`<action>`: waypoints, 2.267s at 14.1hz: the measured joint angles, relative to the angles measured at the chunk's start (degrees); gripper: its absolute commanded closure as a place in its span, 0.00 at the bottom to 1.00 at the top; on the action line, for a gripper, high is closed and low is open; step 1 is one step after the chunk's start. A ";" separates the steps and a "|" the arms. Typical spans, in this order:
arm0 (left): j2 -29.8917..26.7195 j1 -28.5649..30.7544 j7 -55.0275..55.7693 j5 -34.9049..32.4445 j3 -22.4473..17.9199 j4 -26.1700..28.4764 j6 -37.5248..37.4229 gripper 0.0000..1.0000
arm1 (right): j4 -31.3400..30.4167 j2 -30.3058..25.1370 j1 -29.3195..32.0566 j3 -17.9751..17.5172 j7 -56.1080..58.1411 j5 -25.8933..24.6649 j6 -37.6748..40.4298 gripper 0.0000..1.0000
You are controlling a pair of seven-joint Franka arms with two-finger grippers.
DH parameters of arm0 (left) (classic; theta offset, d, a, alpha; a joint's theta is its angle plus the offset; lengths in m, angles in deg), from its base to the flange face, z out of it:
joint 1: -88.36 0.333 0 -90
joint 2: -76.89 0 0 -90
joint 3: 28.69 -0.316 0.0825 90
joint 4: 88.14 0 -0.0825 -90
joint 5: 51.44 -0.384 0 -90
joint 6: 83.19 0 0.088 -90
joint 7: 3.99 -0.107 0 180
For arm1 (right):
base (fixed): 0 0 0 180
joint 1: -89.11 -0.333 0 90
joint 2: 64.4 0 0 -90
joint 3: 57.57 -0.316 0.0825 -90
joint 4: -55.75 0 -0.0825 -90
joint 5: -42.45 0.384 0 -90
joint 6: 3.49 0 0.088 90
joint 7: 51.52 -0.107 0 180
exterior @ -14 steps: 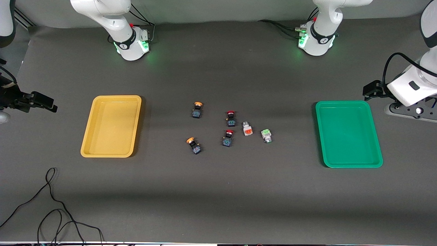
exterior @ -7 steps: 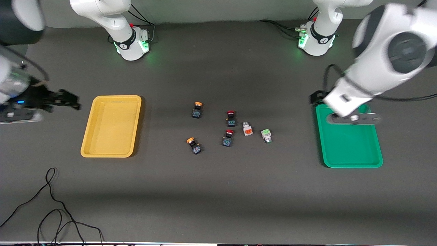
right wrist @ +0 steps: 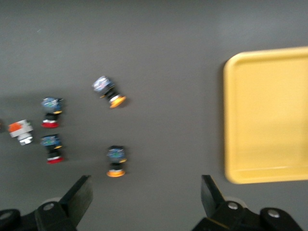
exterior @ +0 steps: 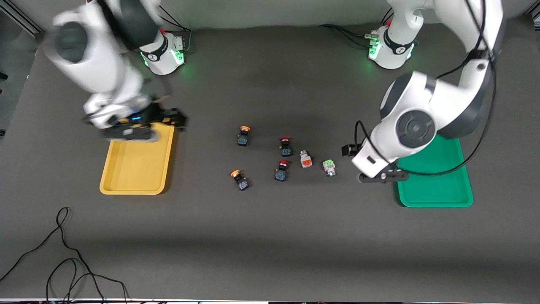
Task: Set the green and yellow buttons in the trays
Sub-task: 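Grasp the green-top button with the left gripper while the right gripper grasps a blue button, then carry the green-top button to the green tray while the right gripper carries the blue button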
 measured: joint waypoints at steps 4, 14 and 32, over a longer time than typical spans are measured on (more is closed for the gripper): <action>2.21 -0.58 2.17 3.38 0.18 6.87 10.74 0.00 | -3.94 1.96 -14.11 -0.01 -15.87 -0.57 -5.43 0.00; 9.65 -3.27 6.80 3.69 0.22 12.23 24.65 0.01 | -19.78 8.96 -16.17 1.20 -18.04 -3.78 -31.64 0.00; 12.32 -4.70 14.37 0.47 0.01 16.64 34.64 1.00 | -17.36 23.12 -16.17 2.46 -18.00 -3.83 -42.79 0.73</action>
